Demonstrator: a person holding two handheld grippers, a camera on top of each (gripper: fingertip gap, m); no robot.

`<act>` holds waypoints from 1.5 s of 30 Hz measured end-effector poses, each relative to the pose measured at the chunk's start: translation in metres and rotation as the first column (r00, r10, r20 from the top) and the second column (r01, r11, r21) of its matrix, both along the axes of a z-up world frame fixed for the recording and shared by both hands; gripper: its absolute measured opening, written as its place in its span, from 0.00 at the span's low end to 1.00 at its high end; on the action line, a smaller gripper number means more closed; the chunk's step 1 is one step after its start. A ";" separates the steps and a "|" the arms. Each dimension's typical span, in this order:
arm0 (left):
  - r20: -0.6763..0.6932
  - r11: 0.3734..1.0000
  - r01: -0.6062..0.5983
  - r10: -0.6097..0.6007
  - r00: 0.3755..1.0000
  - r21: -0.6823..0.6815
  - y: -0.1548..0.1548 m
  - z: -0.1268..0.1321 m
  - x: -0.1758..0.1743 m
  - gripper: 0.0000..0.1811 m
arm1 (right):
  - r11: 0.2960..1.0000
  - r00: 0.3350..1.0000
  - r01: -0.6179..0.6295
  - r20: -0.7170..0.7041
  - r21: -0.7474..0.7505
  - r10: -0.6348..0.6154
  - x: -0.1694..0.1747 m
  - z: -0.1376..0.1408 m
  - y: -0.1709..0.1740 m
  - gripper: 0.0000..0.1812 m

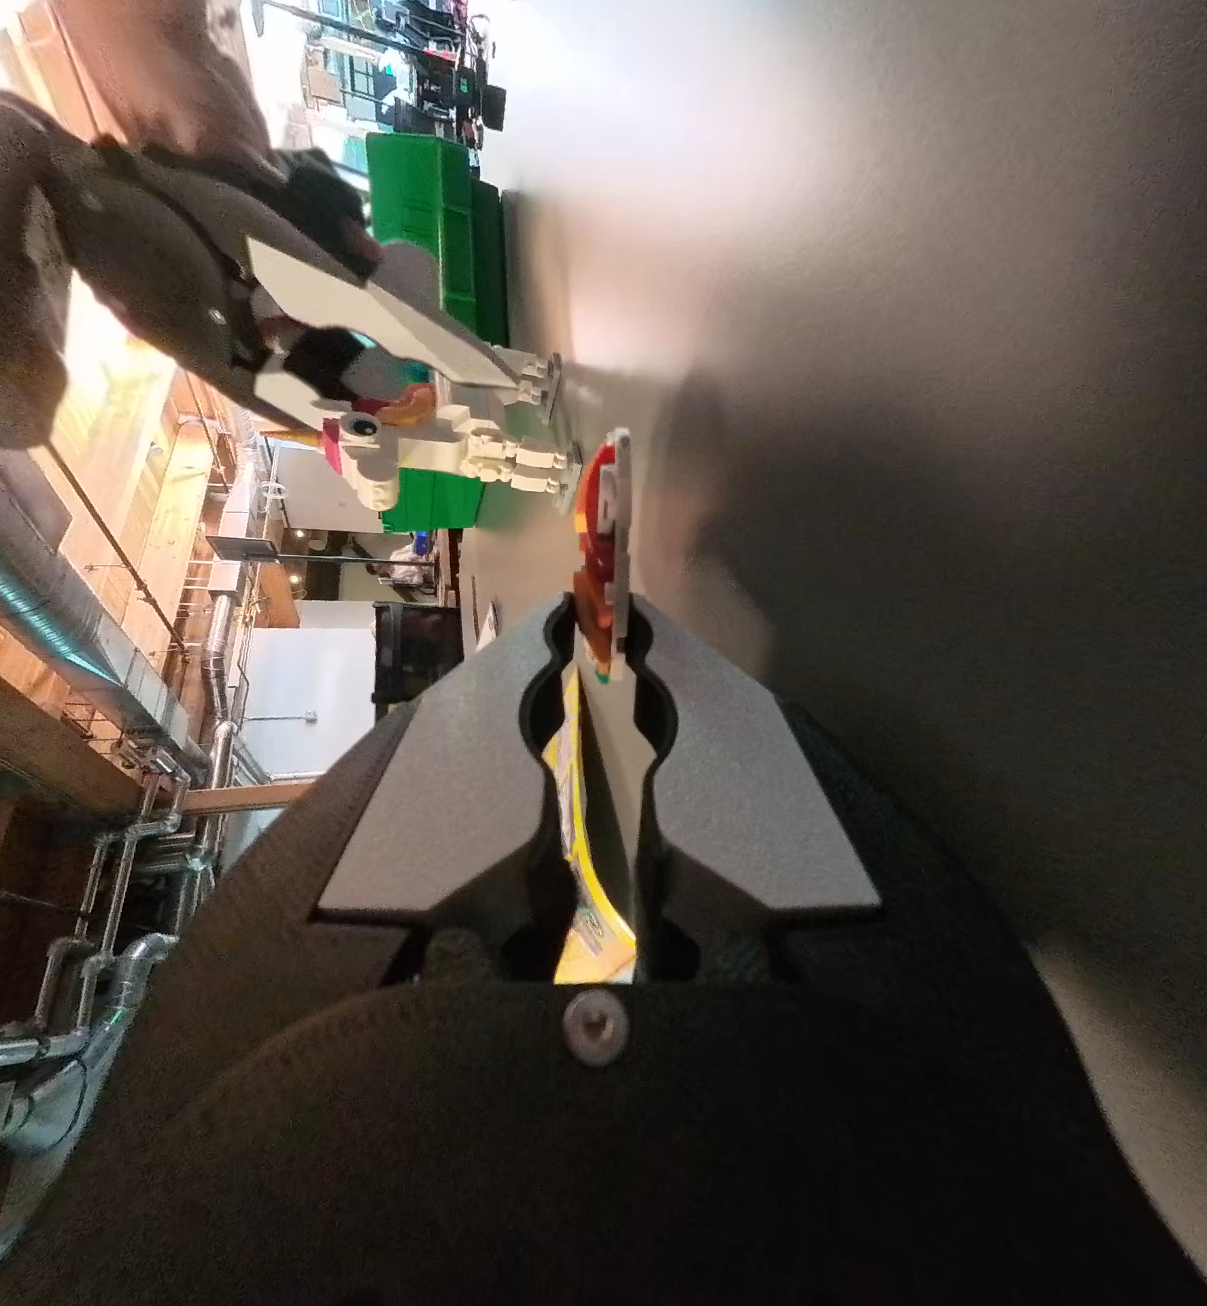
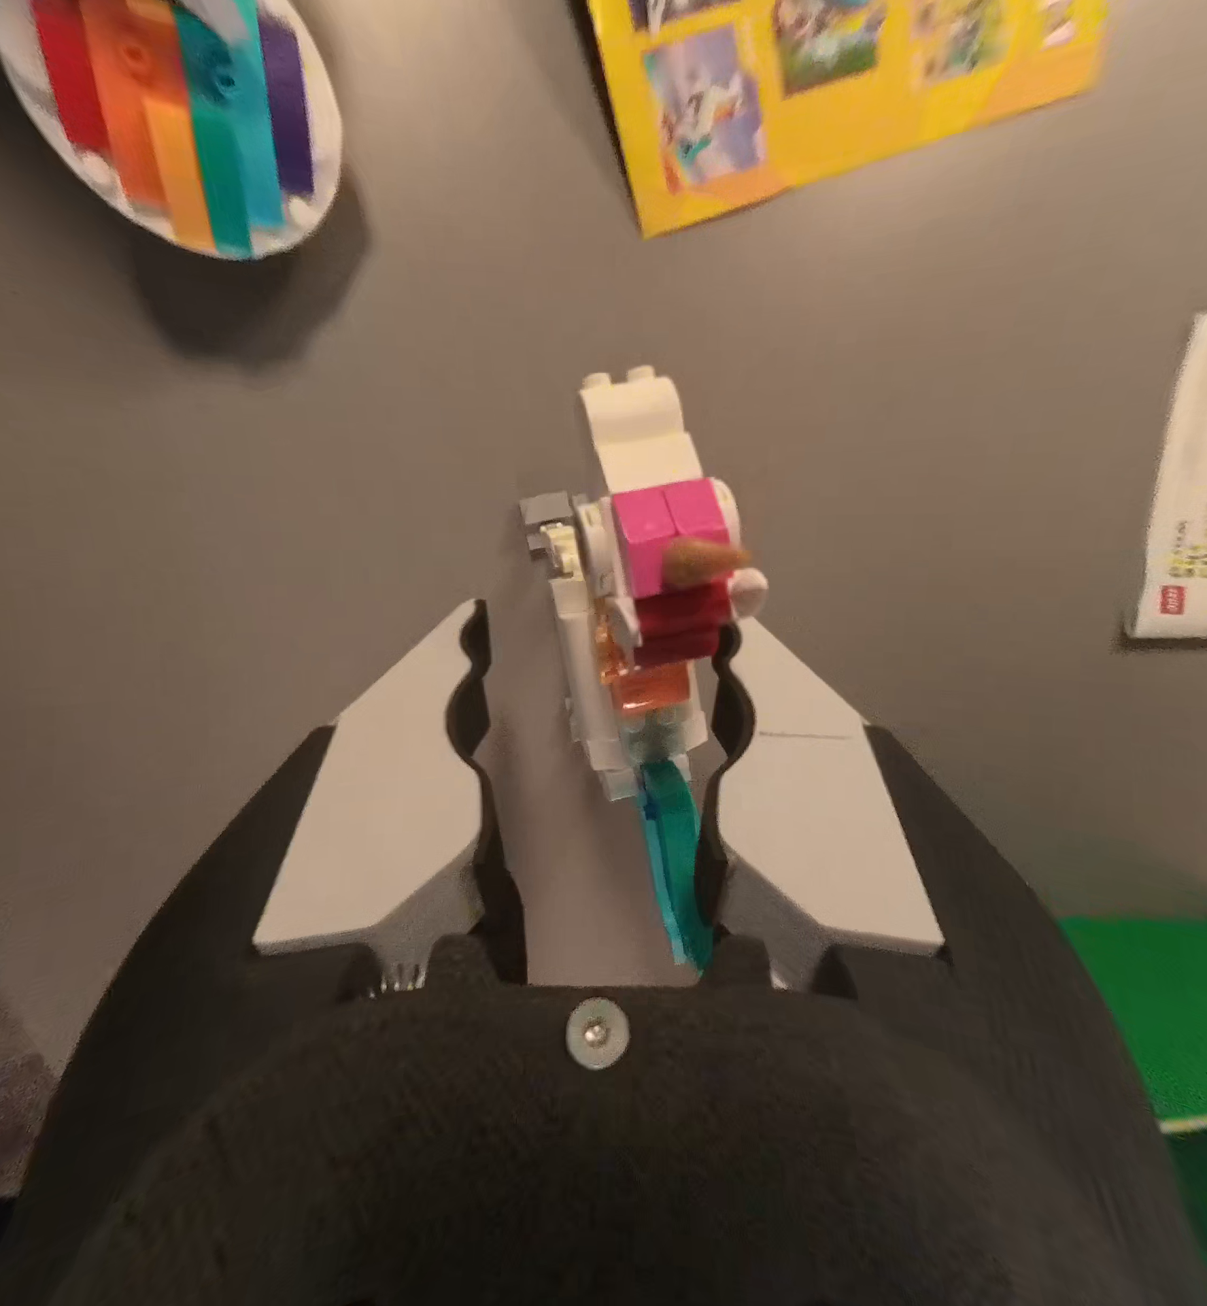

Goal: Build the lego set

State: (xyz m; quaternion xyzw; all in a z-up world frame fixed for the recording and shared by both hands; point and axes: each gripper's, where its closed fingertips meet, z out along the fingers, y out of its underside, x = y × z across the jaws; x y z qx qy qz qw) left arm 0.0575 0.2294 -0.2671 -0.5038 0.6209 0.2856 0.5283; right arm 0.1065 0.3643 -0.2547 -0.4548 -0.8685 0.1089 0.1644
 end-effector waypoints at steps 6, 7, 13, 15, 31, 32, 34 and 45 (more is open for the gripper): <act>-0.007 1.000 -0.022 0.022 1.000 0.007 0.002 -0.001 -0.003 0.07 | 0.999 0.999 0.032 0.040 -0.018 -0.031 -0.008 -0.002 -0.006 0.20; -0.011 0.999 -0.029 0.029 1.000 0.015 0.003 0.000 -0.004 0.07 | 0.999 0.999 0.040 0.008 -0.036 -0.039 -0.011 0.002 -0.011 0.20; -0.030 0.993 -0.061 0.064 0.997 0.100 0.003 0.008 -0.007 0.07 | 0.995 0.988 0.014 -0.153 -0.099 -0.030 -0.028 0.025 -0.060 0.20; -0.029 0.992 -0.066 0.069 0.997 0.112 0.002 0.010 -0.008 0.07 | 0.994 0.985 0.002 -0.169 -0.106 -0.020 -0.030 0.031 -0.073 0.20; -0.073 0.991 -0.051 0.061 0.995 0.126 -0.003 0.009 -0.006 0.07 | 0.976 0.994 -0.004 -0.106 -0.218 -0.020 -0.037 0.058 -0.107 0.20; -0.081 0.992 -0.048 0.058 0.995 0.114 -0.003 0.006 -0.006 0.07 | 0.976 0.993 0.003 -0.111 -0.218 -0.028 -0.038 0.059 -0.106 0.20; -0.102 0.993 -0.052 0.063 0.993 0.105 -0.002 0.002 -0.007 0.07 | 0.981 0.995 0.026 -0.090 -0.192 -0.044 -0.035 0.054 -0.101 0.20; -0.098 0.994 -0.033 0.044 0.994 0.108 -0.004 0.004 -0.004 0.07 | 0.990 0.959 0.141 0.252 -0.024 -0.131 -0.004 0.012 -0.069 0.21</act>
